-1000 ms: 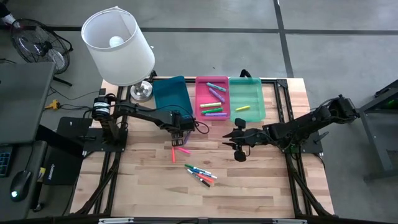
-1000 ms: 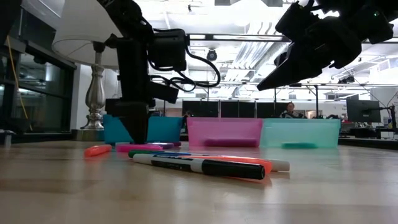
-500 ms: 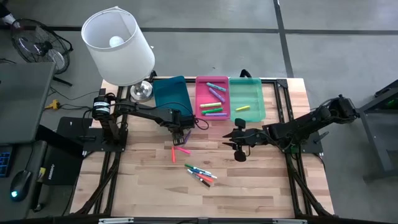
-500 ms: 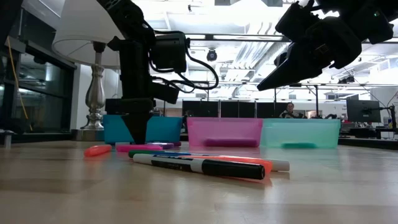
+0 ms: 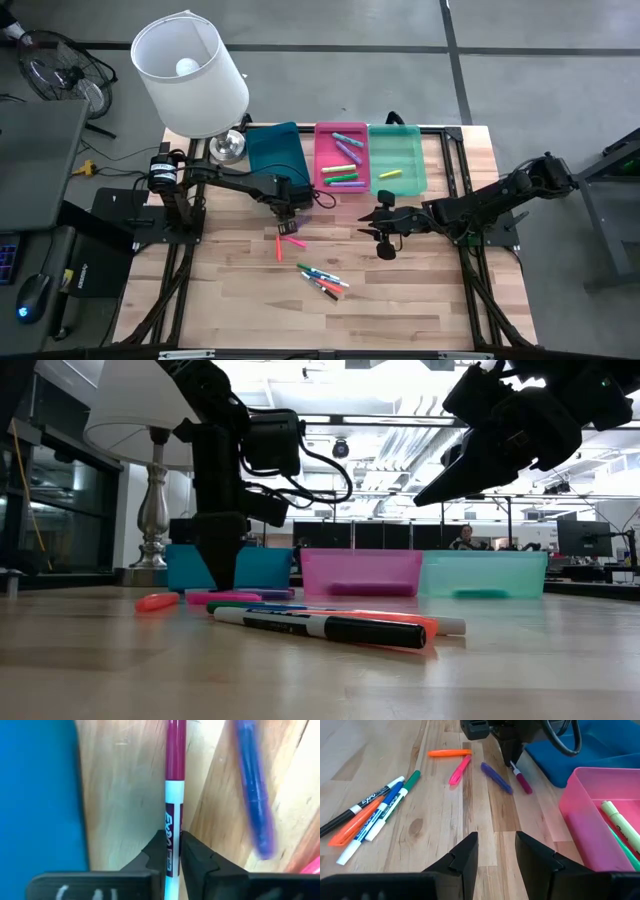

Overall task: Pick & Place Markers
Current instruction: Put the dark pink dry erase marker into the dark blue bin, then put the purple pen into the green bin

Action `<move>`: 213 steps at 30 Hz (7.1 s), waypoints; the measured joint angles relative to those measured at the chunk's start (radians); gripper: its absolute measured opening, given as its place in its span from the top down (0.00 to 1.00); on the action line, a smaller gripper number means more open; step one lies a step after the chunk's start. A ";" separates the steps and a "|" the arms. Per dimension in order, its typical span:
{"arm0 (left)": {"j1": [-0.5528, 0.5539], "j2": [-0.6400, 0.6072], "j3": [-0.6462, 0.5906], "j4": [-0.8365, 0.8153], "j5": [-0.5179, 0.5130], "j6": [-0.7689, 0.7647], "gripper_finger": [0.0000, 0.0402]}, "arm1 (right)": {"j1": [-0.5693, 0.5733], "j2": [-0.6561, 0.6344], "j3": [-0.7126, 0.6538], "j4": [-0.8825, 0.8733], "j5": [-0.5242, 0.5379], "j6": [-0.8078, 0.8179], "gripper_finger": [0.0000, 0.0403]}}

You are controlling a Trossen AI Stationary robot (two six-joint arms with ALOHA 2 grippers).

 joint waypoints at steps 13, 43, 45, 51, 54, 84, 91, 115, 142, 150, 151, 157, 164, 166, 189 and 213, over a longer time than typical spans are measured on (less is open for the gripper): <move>-0.015 0.000 0.000 0.006 0.038 0.026 0.95 | 0.000 0.000 0.000 -0.006 -0.003 0.011 0.71; -0.024 0.008 0.165 -0.167 -0.040 0.061 0.96 | 0.000 0.000 0.000 -0.013 -0.003 0.015 0.71; -0.030 0.008 0.183 -0.211 -0.066 0.060 0.96 | 0.000 0.000 0.000 -0.013 -0.003 0.010 0.71; -0.030 -0.014 0.209 -0.320 -0.135 0.036 0.96 | 0.000 0.000 0.000 -0.013 -0.003 0.008 0.71; -0.029 -0.059 0.213 -0.336 -0.169 0.026 0.96 | 0.000 0.000 0.000 -0.013 -0.003 0.008 0.71; 0.256 -0.128 0.212 -0.329 -0.367 0.172 0.96 | 0.000 0.000 0.000 -0.019 -0.001 0.008 0.71; 0.335 -0.059 0.213 -0.301 -0.345 0.218 0.96 | 0.000 0.000 0.000 -0.021 0.000 0.008 0.71; 0.365 -0.021 0.213 -0.306 -0.280 0.237 0.70 | 0.000 0.000 0.000 -0.030 -0.001 0.011 0.71; 0.018 -0.023 0.521 -0.522 -0.271 0.044 0.70 | 0.050 -0.126 0.000 -0.250 0.135 0.040 0.71; -0.102 -0.023 0.457 -0.474 -0.274 -0.058 0.70 | 0.148 -0.229 0.000 -0.370 0.208 0.116 0.71; -0.114 -0.023 0.442 -0.463 -0.273 -0.076 0.70 | 0.160 -0.233 0.000 -0.378 0.215 0.127 0.71; -0.178 -0.023 0.349 -0.344 -0.210 -0.116 0.70 | 0.201 -0.233 0.000 -0.416 0.239 0.166 0.71; -0.192 -0.023 0.252 -0.229 -0.201 -0.151 0.70 | 0.214 -0.233 0.000 -0.417 0.241 0.183 0.71; -0.191 -0.023 0.238 -0.213 -0.205 -0.148 0.69 | 0.214 -0.233 0.000 -0.417 0.241 0.184 0.71; -0.076 0.017 0.205 -0.151 -0.016 -0.064 0.42 | 0.213 -0.233 0.000 -0.418 0.237 0.192 0.71; -0.051 0.109 0.205 -0.116 0.060 -0.024 0.54 | 0.213 -0.233 0.000 -0.424 0.240 0.193 0.71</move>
